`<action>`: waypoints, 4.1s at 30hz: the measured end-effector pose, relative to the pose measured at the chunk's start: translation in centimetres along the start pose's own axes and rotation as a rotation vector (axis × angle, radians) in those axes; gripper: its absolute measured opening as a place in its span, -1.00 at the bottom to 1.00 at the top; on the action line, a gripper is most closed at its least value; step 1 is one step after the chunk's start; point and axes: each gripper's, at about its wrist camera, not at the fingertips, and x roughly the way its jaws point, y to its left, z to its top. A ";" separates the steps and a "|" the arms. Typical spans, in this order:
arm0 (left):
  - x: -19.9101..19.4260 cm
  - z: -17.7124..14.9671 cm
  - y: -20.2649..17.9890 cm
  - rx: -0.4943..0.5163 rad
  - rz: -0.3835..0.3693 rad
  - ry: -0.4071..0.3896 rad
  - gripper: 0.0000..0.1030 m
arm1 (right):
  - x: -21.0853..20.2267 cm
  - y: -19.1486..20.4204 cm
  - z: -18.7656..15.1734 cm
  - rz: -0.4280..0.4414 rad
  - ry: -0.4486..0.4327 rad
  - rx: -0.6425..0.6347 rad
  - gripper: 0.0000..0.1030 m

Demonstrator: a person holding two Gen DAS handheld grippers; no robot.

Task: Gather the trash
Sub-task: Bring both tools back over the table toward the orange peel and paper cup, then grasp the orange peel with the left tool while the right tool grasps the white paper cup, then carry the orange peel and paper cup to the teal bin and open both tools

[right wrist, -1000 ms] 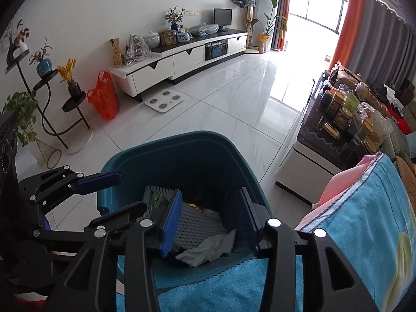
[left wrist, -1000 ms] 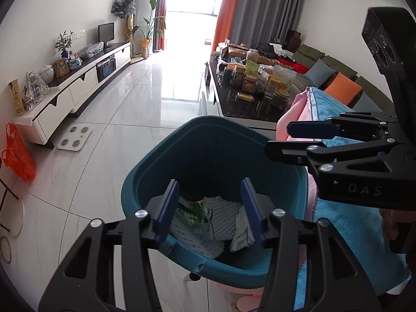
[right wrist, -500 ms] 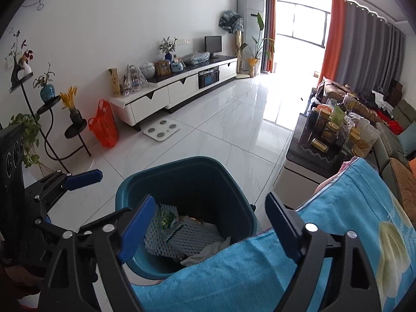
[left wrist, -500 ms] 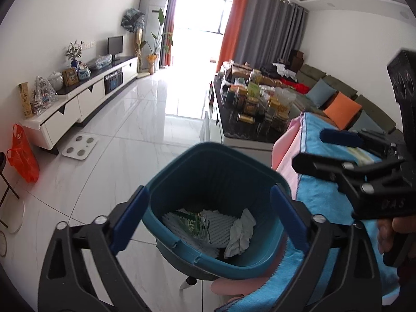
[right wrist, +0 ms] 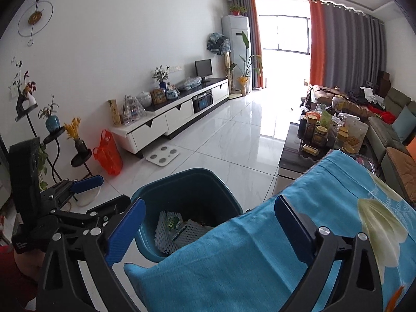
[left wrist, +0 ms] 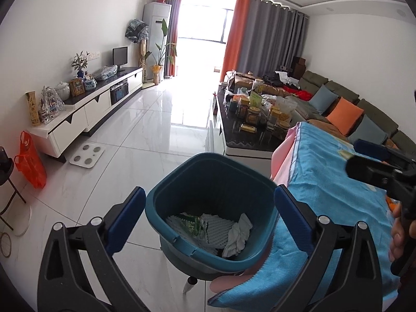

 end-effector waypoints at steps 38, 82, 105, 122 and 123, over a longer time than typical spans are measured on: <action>-6.1 -4.2 -24.0 0.309 -0.516 -0.040 0.89 | -20.6 -10.2 -18.4 -0.686 -0.158 0.280 0.86; 2.7 -4.3 -33.7 0.378 -0.675 0.124 0.89 | -13.7 -17.6 -16.2 -0.972 0.244 -0.025 -0.55; 8.4 -7.8 -43.2 0.473 -0.671 0.406 -0.30 | -28.1 -20.9 -18.6 -0.677 -0.271 0.532 -0.63; 4.3 -5.1 -37.9 0.398 -0.701 0.279 -0.76 | -28.0 -18.3 -16.9 -0.608 -0.329 0.472 -0.63; 3.6 -4.5 -37.0 0.385 -0.704 0.254 -0.76 | -27.8 -18.0 -16.6 -0.596 -0.330 0.466 -0.63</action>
